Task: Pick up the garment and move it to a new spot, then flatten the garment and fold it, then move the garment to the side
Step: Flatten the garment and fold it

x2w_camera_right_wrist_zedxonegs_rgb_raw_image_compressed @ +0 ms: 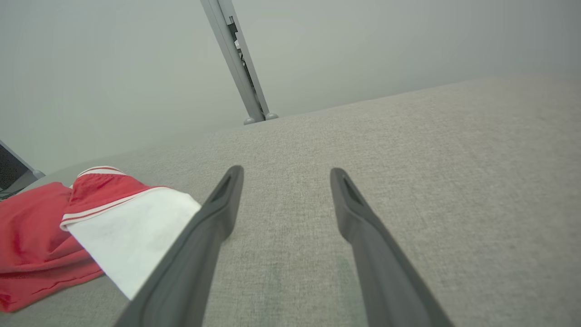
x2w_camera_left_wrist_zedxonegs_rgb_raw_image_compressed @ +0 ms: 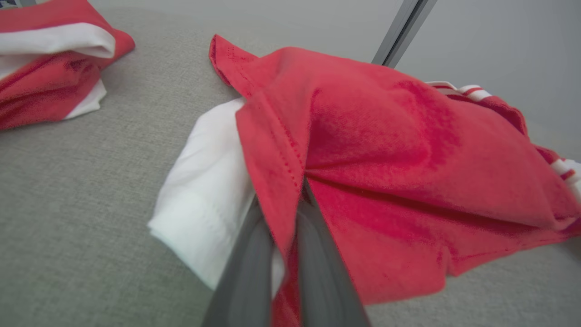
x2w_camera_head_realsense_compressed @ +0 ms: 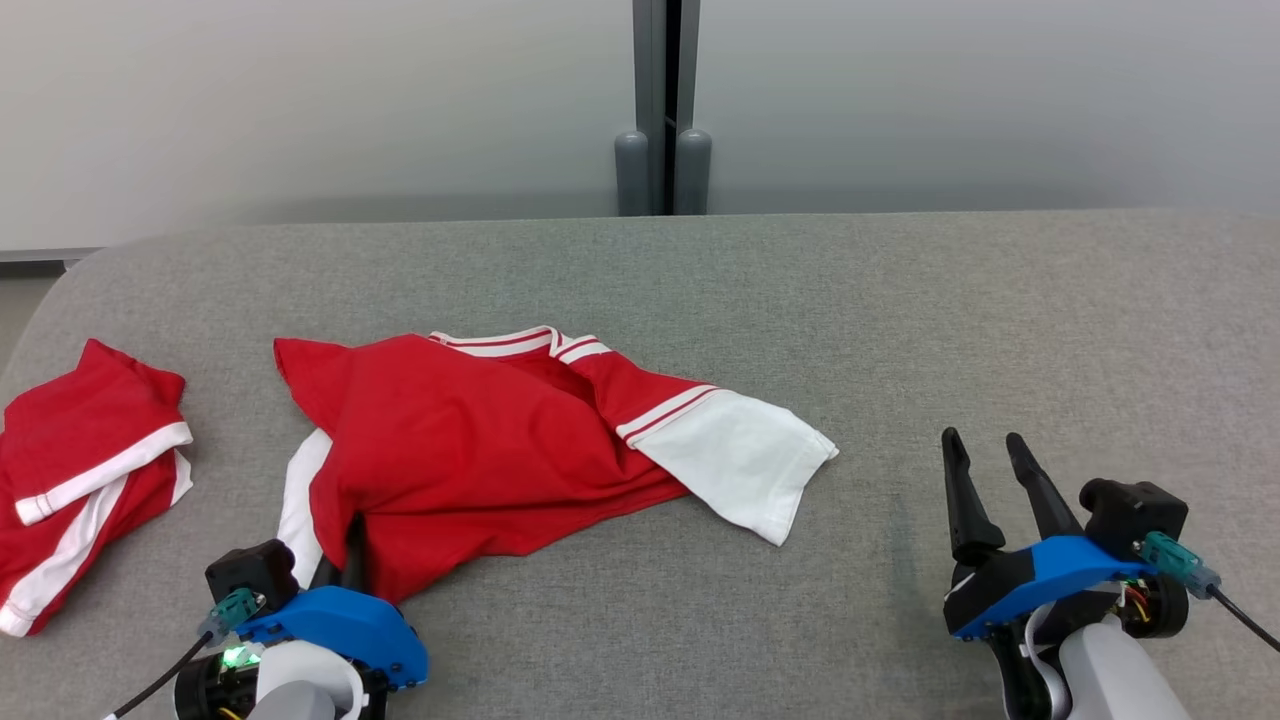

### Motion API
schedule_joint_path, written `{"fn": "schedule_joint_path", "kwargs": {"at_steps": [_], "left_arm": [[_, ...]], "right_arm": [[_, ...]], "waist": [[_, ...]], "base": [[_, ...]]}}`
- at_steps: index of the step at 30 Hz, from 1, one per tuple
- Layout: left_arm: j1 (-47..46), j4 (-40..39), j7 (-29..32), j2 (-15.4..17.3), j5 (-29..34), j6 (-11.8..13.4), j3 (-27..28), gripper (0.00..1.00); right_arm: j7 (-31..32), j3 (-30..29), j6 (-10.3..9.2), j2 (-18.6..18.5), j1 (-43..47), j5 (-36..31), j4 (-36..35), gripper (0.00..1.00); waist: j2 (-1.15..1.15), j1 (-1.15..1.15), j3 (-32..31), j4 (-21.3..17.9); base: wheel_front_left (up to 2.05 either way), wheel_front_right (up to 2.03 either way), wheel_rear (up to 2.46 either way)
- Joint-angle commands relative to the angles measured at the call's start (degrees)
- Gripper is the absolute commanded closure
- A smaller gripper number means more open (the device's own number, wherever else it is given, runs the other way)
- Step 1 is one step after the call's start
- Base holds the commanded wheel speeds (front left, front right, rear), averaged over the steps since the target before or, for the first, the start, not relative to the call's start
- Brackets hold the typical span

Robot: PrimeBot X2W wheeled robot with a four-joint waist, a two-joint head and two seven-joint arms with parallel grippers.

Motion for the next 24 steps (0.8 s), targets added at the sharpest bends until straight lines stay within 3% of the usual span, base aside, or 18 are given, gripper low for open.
{"fn": "schedule_joint_path", "kwargs": {"at_steps": [1,2,3,4,14,24], "left_arm": [[-0.8,0.6,-0.2,0.2,1.0,0.0,0.6,1.0],[-0.8,0.6,-0.2,0.2,1.0,0.0,0.6,1.0],[-1.1,0.8,-0.2,0.2,1.4,-0.4,0.8,0.77],[-1.3,1.1,-0.2,0.1,1.9,-0.5,0.8,0.0],[0.3,-2.7,-0.2,-3.0,7.0,-2.5,0.3,0.0],[1.6,-6.0,-0.2,-3.7,8.0,-3.3,1.4,0.0]], "right_arm": [[0.0,0.8,0.0,-0.1,-0.4,-0.6,0.2,0.0],[0.0,0.8,0.0,-0.1,-0.4,-0.6,0.2,0.0],[0.0,1.1,0.0,-0.1,-0.7,-0.6,0.5,0.0],[0.0,1.7,0.0,-0.1,-1.1,-0.8,0.8,0.0],[0.0,10.9,0.0,-0.1,-7.7,-8.4,7.2,0.0],[0.0,19.6,0.0,-0.1,-9.3,-14.3,9.7,0.0]], "waist": [[0.0,0.0,0.2,0.7],[0.0,0.0,0.2,0.7],[0.0,0.0,0.3,1.1],[0.0,0.0,0.5,1.5],[0.0,0.0,2.4,8.7],[0.0,0.0,3.2,11.8]], "base": [[0.0,0.0,0.0],[0.0,0.0,0.0],[0.0,0.0,0.0],[0.0,0.0,0.0],[0.0,0.0,0.0],[0.0,0.0,0.0]]}}
